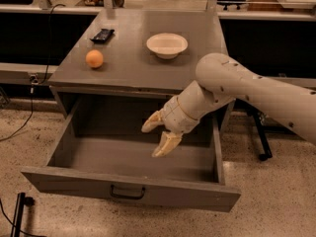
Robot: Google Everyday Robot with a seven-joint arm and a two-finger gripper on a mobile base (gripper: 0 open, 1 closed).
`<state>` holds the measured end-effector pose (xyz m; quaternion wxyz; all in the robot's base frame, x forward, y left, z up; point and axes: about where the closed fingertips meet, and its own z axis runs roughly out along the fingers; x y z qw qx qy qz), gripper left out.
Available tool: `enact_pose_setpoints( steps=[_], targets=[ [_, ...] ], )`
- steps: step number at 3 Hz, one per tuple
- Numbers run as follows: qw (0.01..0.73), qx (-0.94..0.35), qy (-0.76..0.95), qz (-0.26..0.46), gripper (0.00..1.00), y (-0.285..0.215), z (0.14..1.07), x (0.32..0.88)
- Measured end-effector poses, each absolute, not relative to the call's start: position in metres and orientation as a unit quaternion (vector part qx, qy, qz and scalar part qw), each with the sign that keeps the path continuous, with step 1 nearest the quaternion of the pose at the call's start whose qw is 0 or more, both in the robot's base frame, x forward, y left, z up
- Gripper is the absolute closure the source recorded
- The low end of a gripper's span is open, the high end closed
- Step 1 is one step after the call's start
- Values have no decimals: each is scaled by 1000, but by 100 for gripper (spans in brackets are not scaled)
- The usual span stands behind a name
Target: Open top drawer
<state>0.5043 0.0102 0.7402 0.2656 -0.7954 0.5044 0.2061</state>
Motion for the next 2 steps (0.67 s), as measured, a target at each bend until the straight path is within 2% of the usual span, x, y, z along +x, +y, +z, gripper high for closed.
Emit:
enact_pose_setpoints(
  steps=[1,2],
  targets=[
    [265,-796,504,207,0,11,740,504],
    [265,-796,504,207,0,11,740,504]
  ],
)
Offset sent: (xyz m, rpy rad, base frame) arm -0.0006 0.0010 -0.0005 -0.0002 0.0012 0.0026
